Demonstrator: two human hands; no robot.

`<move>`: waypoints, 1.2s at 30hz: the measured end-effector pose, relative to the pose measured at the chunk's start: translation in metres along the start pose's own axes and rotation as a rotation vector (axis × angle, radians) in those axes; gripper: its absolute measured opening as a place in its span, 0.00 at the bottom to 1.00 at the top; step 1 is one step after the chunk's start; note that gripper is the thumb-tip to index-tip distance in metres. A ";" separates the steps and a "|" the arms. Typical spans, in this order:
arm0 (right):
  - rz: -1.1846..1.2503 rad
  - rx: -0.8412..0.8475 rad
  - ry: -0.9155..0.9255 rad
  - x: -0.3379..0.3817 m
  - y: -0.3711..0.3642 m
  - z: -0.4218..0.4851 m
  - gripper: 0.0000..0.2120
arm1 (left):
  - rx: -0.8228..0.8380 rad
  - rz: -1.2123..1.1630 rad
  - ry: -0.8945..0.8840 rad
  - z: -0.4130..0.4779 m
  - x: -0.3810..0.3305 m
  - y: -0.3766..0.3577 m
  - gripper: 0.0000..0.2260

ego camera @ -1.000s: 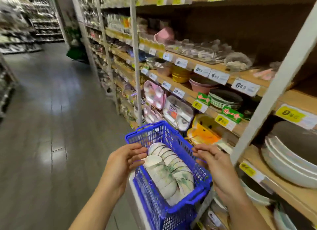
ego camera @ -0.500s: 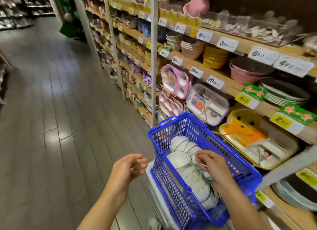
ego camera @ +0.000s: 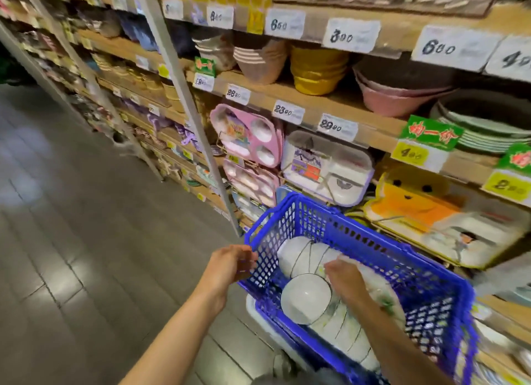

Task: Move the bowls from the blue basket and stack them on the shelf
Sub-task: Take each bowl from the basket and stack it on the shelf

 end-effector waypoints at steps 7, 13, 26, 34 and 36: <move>-0.186 0.053 -0.183 -0.040 -0.018 0.020 0.08 | 0.228 0.391 0.073 0.085 0.023 -0.067 0.10; -0.340 0.079 -0.267 -0.050 -0.041 0.028 0.09 | 0.405 0.818 0.076 0.145 0.072 -0.097 0.05; -0.645 -0.043 -0.340 -0.061 -0.070 0.030 0.24 | 0.737 0.887 0.428 0.183 0.177 -0.123 0.14; -0.450 -0.111 -0.250 -0.050 -0.063 0.009 0.24 | 0.735 1.139 0.096 0.176 0.123 -0.127 0.17; -0.291 -0.170 -0.220 -0.045 -0.058 0.001 0.24 | 0.680 1.133 0.151 0.166 0.100 -0.124 0.20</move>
Point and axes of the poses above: each hand's wrist, its own z-axis towards the middle knuckle, its own y-axis out of the back of the hand, x = y × z, the point moved 6 cm from there along z, towards the middle knuckle, and after that the axes turned 6 degrees about y, right-handed, at the moved point
